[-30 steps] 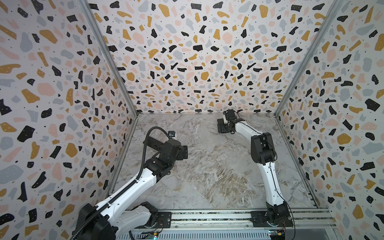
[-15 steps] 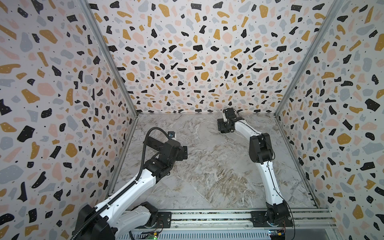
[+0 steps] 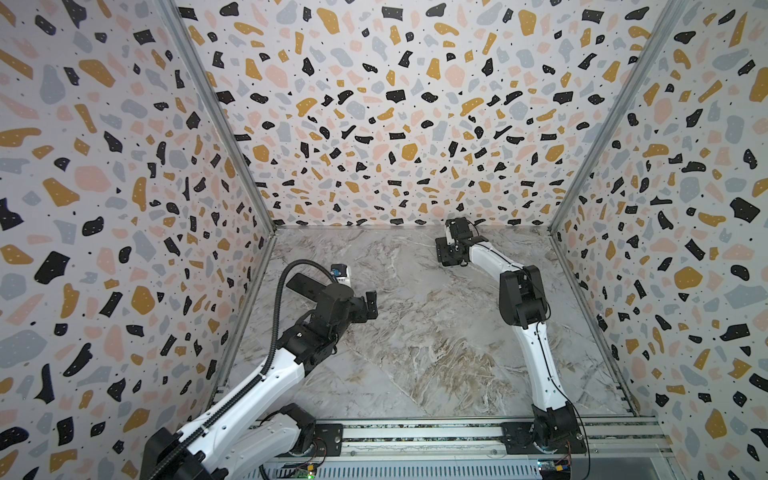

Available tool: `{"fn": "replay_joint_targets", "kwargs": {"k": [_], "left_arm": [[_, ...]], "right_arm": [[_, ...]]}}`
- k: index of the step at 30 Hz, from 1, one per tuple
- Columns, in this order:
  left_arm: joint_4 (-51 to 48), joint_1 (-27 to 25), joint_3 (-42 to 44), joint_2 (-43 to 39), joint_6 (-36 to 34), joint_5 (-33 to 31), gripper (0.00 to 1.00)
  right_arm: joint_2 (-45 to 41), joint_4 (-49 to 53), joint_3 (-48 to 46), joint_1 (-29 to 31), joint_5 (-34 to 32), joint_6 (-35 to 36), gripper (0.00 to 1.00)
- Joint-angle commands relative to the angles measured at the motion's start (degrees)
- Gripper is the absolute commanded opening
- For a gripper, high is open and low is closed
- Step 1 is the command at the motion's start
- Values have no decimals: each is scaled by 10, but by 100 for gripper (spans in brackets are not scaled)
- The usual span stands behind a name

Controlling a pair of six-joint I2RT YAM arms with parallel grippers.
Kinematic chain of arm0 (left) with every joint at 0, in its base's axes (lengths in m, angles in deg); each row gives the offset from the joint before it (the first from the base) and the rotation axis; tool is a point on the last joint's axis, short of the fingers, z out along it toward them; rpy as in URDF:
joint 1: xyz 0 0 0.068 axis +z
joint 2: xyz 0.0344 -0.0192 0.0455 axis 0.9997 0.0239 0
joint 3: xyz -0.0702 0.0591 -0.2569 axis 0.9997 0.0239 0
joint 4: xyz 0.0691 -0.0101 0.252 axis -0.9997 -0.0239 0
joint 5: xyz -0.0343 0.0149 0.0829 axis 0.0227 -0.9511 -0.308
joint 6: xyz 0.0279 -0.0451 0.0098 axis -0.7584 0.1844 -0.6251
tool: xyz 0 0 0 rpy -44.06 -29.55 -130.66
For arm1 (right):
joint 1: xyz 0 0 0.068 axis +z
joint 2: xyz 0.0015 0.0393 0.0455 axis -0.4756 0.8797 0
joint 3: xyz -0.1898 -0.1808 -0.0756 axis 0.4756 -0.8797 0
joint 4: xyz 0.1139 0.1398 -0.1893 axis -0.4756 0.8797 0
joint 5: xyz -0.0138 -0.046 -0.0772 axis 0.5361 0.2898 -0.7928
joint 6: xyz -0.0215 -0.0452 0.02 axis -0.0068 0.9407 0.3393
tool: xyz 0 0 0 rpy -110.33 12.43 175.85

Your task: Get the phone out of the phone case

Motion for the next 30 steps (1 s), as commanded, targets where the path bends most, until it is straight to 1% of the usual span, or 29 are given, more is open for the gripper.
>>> {"fn": "replay_joint_targets", "kwargs": {"k": [1,3,7,12,15,17,21,26,30], "left_arm": [[72,-2,16,-5,33,87,100],[100,-2,28,-4,51,101,100],[113,-2,32,6,61,114,100],[152,-2,53,11,88,136,100],[226,-2,87,20,145,170,100],[256,-2,100,32,172,176,100],[334,-2,119,55,219,187,100],[406,-2,140,81,271,173,100],[483,-2,157,120,305,170,100]], "right_arm": [[-26,19,-39,-2,-9,7,73],[-30,17,-47,-2,-11,8,71],[-43,12,-64,-2,-12,7,65],[-81,-24,-121,-1,-4,2,61],[-111,-62,-172,0,12,-3,58],[-128,-75,-195,1,14,-8,55],[-165,-103,-248,3,24,-14,52],[-209,-139,-313,9,39,-27,52],[-234,-149,-346,21,45,-24,52]]}}
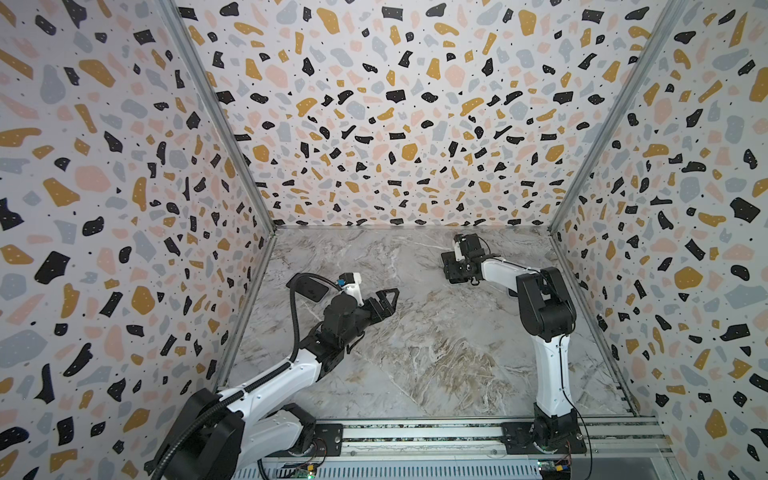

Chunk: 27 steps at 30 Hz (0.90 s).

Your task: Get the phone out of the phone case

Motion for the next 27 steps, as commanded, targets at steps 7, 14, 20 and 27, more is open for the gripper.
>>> {"fn": "replay_joint_targets", "kwargs": {"k": [7,14,20,27], "left_arm": [[172,-2,-5,109,72,25,100],[208,-2,-27,180,104,60,100],[247,-2,-37,230,134,81,99],[315,-1,-39,297,191,101,96]], "right_arm": [[-98,-36,-75,37,40,0,52],[-161,-55,-138,72,80,27,52],[-202,-49,-164,103,114,49,51],[-246,-77,-200,122,186,48,51]]}}
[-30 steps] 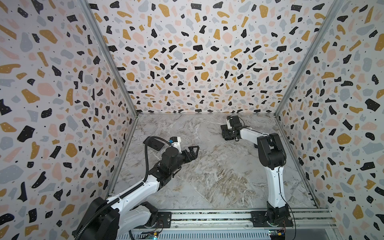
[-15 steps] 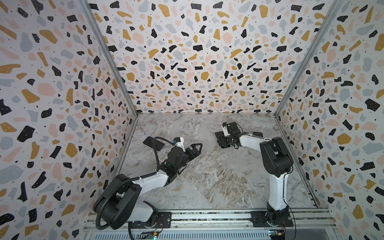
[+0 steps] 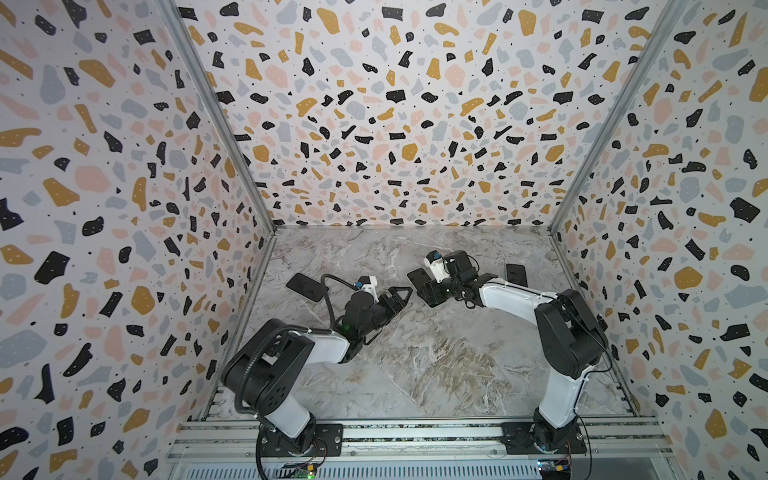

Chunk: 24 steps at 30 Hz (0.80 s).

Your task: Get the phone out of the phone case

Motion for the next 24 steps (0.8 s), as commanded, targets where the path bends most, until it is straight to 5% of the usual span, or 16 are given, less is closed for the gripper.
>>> {"fn": "replay_joint_targets", "kwargs": {"k": [1,7,24], "left_arm": [[77,1,-8,23,41,14,95],[148,3,0,54,76,16,91],[154,13,3,67,71,6,64]], "right_arm": [[-44,-35,-4,4,58,8,51],[-58,-29,-14,10,89,12,49],[-82,-24,-36,30,90,22,47]]}}
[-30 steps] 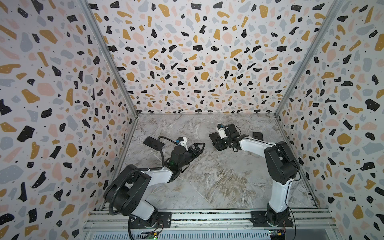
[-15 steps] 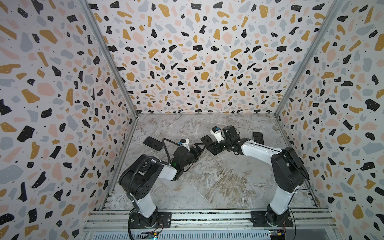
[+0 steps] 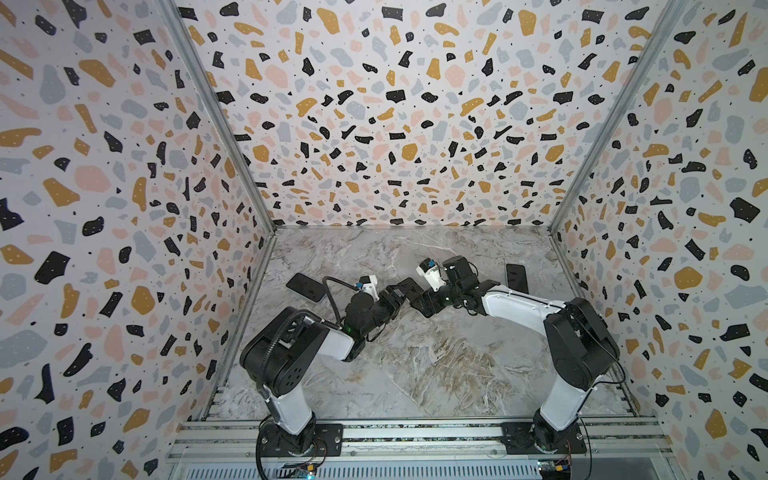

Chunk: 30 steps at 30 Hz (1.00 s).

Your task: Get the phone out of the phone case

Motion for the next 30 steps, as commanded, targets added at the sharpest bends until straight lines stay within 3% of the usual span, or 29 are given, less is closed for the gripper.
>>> {"fn": "replay_joint_targets", "kwargs": {"k": [1,27,30], "left_arm": [[26,4,3,3,-10,-3,62],[-2,5,0,-11,-33,13,12],[5,5,2,-17,-42,16,10]], "right_arm": [[-39,-16,3,4,11,7,47],[-64,-15,-14,18,7,18,43],[-76,-21,-24,25,-12,23,44]]}}
